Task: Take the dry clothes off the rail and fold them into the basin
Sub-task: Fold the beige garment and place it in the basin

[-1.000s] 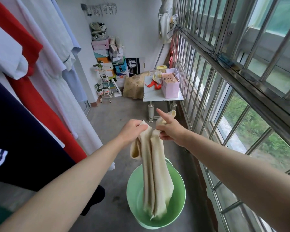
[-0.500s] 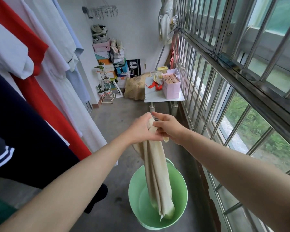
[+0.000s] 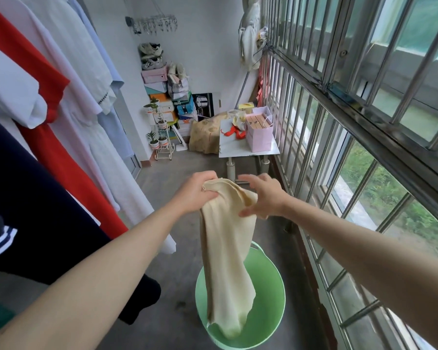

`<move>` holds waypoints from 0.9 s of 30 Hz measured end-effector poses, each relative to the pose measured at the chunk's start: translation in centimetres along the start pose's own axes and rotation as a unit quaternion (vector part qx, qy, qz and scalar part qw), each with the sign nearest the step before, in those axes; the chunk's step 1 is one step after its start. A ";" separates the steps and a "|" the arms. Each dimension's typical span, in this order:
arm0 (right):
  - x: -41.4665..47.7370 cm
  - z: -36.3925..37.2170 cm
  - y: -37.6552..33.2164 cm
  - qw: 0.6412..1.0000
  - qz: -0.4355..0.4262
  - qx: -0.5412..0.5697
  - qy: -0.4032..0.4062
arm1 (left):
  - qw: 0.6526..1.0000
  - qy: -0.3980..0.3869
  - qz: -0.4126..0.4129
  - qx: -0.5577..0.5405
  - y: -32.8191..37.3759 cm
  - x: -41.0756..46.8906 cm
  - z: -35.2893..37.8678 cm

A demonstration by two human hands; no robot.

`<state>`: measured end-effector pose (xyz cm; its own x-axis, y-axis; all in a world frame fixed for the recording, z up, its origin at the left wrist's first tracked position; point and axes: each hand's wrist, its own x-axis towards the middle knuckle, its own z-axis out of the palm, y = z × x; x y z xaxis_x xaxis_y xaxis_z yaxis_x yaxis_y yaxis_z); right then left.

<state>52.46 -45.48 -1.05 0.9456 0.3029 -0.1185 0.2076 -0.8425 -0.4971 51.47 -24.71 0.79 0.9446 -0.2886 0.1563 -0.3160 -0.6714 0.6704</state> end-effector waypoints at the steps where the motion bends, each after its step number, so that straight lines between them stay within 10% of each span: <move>1: 0.0 1.1 0.7 1.000 0.008 -0.007 0.000 | 1.000 -0.012 0.005 -0.004 0.2 0.0 -0.3; 15: -1.8 9.6 -1.3 0.962 -0.019 0.268 0.039 | 0.997 -0.074 -0.026 0.024 -0.6 -0.9 -0.2; 27: -0.9 8.6 -2.2 0.988 0.035 0.108 0.104 | 0.993 -0.105 -0.004 0.048 -0.6 -1.1 0.7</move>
<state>49.04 -40.04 -7.26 0.9915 0.1299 0.0099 0.1032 -0.7366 -0.6684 50.56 -24.44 -0.26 0.9106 -0.4131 -0.0105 -0.3258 -0.7334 0.5966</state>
